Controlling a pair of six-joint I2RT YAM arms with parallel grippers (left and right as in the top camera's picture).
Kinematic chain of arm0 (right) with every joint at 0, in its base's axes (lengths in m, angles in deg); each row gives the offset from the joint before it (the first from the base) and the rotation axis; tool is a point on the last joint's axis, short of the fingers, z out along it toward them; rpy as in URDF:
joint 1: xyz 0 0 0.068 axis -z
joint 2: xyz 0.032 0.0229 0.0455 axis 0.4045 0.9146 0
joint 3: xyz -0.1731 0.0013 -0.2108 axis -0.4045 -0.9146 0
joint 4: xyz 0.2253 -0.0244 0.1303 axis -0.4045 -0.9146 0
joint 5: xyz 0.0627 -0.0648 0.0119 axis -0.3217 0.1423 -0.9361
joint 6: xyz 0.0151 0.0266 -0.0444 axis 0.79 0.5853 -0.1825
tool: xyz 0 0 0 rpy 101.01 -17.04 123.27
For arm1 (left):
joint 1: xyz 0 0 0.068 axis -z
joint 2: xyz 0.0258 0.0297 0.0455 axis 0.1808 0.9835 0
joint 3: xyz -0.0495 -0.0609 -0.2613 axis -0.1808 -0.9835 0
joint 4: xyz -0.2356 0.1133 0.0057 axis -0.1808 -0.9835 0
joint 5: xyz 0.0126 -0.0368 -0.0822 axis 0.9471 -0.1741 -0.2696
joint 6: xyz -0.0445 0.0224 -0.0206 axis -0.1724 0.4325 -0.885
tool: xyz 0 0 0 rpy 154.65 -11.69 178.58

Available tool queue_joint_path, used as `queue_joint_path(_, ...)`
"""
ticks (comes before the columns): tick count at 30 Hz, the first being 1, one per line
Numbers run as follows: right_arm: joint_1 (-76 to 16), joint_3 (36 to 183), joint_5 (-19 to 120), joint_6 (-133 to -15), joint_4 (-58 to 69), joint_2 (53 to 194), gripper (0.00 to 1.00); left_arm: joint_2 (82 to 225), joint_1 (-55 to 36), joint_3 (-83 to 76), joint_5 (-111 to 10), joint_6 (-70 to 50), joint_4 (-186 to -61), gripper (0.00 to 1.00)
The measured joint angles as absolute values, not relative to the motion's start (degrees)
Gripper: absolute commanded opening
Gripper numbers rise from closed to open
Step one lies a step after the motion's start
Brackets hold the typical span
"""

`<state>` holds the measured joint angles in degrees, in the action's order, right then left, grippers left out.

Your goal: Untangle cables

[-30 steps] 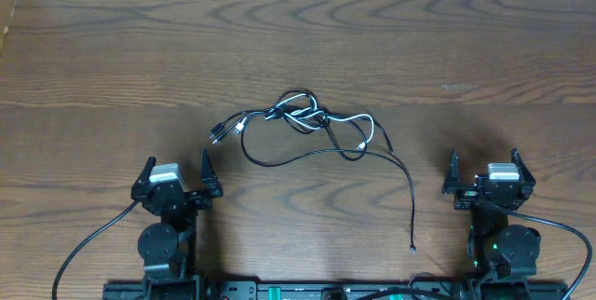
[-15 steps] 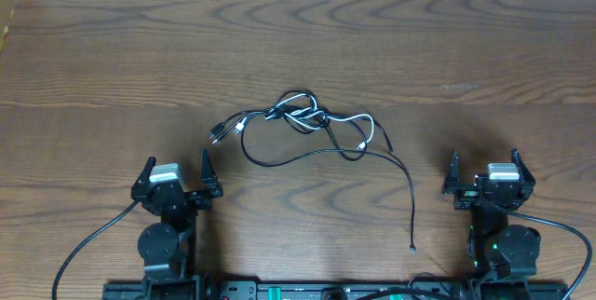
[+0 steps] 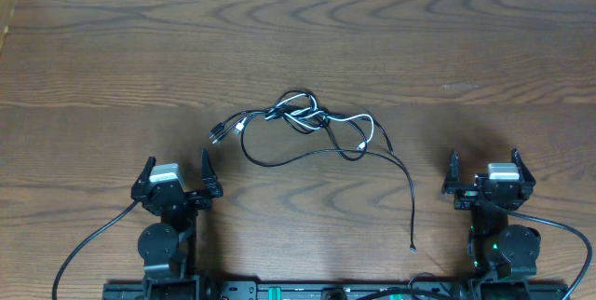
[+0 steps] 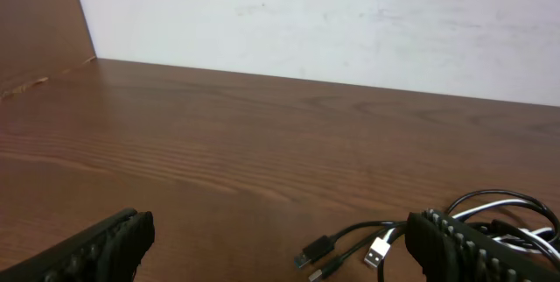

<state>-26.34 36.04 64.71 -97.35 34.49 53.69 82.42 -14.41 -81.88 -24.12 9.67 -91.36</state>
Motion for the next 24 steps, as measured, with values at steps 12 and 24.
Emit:
queue_joint_path(12,-26.3,36.0,64.7,-97.3,34.5,53.7,0.99,82.4,-14.4,-81.9,-24.1,9.7,-91.4,0.98)
queue_joint_path(24,-26.3,36.0,64.7,-97.3,34.5,53.7,0.99,82.4,-14.4,-81.9,-24.1,9.7,-91.4,0.98)
